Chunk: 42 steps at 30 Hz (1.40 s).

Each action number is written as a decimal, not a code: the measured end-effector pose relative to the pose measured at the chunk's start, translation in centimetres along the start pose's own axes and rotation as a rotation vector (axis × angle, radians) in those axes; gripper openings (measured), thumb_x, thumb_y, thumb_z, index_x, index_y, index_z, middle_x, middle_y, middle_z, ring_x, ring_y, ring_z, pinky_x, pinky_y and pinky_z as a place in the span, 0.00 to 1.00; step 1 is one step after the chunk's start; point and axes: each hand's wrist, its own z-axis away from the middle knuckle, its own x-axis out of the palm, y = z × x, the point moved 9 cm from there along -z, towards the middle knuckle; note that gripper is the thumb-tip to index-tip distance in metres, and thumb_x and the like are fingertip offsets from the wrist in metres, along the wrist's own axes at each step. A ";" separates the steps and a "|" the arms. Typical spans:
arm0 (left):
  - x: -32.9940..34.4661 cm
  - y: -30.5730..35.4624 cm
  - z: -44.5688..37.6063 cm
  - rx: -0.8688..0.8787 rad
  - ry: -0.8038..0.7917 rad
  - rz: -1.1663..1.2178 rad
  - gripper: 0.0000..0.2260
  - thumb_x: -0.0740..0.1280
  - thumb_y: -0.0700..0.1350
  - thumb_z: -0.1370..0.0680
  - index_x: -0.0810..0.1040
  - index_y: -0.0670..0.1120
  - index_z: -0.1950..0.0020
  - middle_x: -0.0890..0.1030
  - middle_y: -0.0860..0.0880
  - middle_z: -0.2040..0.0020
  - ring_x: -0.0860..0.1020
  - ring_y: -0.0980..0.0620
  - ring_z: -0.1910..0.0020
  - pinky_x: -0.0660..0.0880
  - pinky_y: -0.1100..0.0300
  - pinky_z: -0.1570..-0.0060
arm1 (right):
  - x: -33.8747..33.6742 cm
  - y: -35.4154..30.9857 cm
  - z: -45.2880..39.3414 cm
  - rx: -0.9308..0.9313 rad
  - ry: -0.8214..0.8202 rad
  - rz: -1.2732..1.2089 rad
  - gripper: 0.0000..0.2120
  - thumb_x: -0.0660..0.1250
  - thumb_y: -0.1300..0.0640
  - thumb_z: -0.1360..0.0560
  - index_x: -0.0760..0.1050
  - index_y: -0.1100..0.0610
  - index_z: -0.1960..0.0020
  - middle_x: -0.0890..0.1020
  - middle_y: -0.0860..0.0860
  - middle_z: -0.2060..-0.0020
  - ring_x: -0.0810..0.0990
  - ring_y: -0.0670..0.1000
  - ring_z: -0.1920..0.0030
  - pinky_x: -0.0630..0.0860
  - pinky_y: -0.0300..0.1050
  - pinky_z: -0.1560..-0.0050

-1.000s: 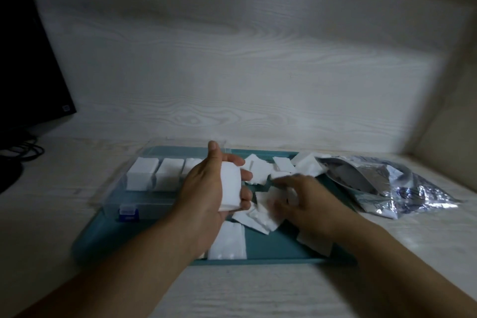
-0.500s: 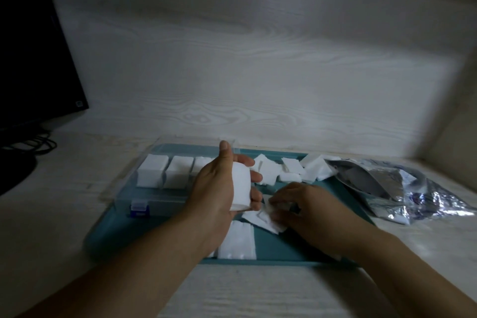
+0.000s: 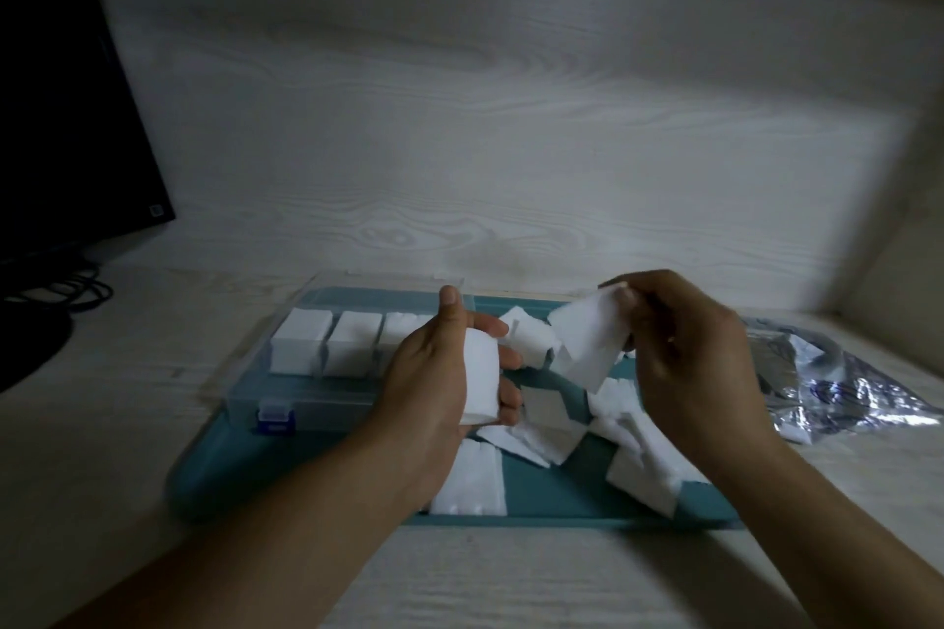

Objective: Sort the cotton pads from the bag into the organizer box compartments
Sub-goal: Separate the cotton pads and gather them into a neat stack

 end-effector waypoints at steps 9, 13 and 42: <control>2.6 -3.7 1.5 -0.291 -0.246 -0.055 0.25 0.63 0.63 0.25 0.79 0.41 0.47 0.80 0.39 0.64 0.79 0.42 0.70 0.77 0.56 0.73 | 4.1 -2.9 1.9 0.074 -0.283 -0.450 0.11 0.63 0.66 0.22 0.82 0.54 0.54 0.85 0.45 0.62 0.81 0.42 0.62 0.75 0.33 0.61; 4.1 -3.8 2.3 -0.349 -0.402 0.033 0.22 0.60 0.60 0.23 0.82 0.45 0.43 0.77 0.39 0.59 0.77 0.45 0.69 0.76 0.58 0.71 | 4.1 -2.7 2.2 0.044 -0.238 -0.284 0.13 0.64 0.63 0.21 0.80 0.46 0.55 0.84 0.43 0.58 0.81 0.42 0.55 0.75 0.30 0.58; 1.2 -2.4 0.8 -0.220 -0.157 -0.001 0.24 0.58 0.63 0.21 0.81 0.47 0.42 0.84 0.39 0.57 0.81 0.45 0.65 0.79 0.55 0.66 | 5.6 -4.2 4.5 -0.160 -0.655 0.050 0.50 0.74 0.44 0.30 0.43 0.41 0.22 0.66 0.33 0.32 0.64 0.39 0.30 0.64 0.35 0.31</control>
